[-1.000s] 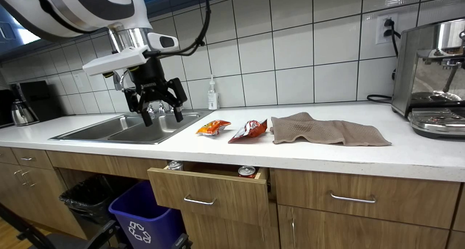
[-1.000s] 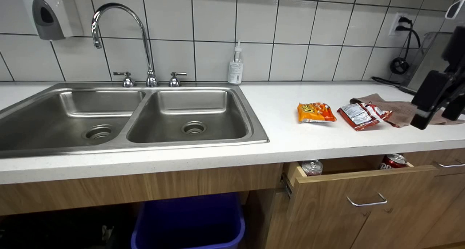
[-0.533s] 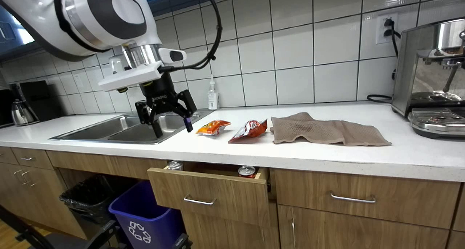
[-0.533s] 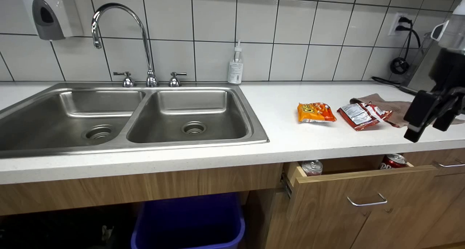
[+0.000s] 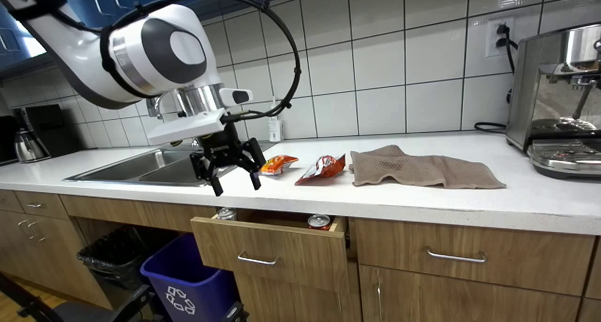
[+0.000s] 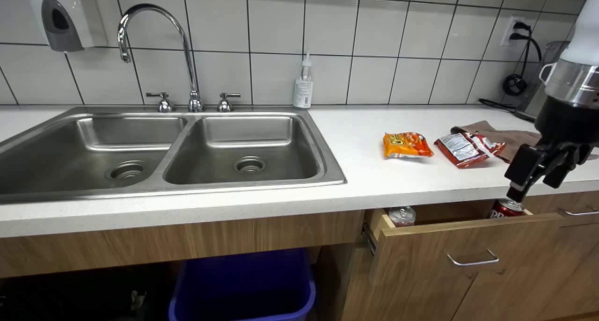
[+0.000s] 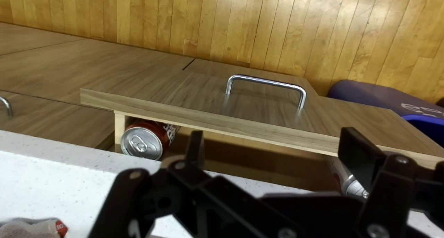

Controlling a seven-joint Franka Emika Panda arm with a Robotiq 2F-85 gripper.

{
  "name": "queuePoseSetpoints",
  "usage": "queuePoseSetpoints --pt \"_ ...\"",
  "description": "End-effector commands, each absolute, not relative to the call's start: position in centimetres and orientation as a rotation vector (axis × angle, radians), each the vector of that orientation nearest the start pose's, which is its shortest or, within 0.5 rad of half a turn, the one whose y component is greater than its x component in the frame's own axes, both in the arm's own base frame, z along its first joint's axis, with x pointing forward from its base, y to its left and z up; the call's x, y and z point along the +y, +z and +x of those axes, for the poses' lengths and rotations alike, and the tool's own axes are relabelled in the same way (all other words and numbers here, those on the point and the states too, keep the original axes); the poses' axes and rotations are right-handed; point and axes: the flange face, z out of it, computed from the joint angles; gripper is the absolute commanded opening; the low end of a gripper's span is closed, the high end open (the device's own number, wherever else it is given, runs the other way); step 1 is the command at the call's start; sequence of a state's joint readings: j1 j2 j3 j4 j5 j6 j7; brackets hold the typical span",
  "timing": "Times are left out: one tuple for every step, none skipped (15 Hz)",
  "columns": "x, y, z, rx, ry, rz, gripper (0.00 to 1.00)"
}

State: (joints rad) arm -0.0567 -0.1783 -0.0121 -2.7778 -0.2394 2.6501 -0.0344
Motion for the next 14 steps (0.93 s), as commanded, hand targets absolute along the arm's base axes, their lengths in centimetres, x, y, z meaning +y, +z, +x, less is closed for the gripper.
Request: queuePoseSetpoints --pt "-2.5 25.1 39.5 -0.231 -0.094 -3.264 1.00" --pt "-2.5 24.6 39.7 -0.221 -0.092 -3.266 1.00" --pt "-2.5 24.2 39.8 -0.211 -0.088 -3.268 1.00" --pt "-2.5 23.9 39.9 -0.205 -0.074 -3.272 1.00" --pt "-2.4 24.0 39.9 -0.200 -0.051 -3.283 1.00" --pt "-2.1 24.1 39.2 -0.232 -0.053 -3.259 1.00" --pt "-2.0 23.8 39.2 -0.229 -0.044 -3.259 1.00" --pt "-2.0 23.7 39.1 -0.230 -0.041 -3.259 1.00" --pt "-2.0 23.7 39.1 -0.230 -0.041 -3.259 1.00" --pt "-2.0 23.7 39.1 -0.230 -0.041 -3.259 1.00" --pt "-2.0 23.7 39.1 -0.230 -0.041 -3.259 1.00" --pt "-2.0 23.7 39.1 -0.230 -0.041 -3.259 1.00" --pt "-2.0 23.7 39.1 -0.230 -0.041 -3.259 1.00" --pt "-2.0 23.7 39.1 -0.230 -0.041 -3.259 1.00"
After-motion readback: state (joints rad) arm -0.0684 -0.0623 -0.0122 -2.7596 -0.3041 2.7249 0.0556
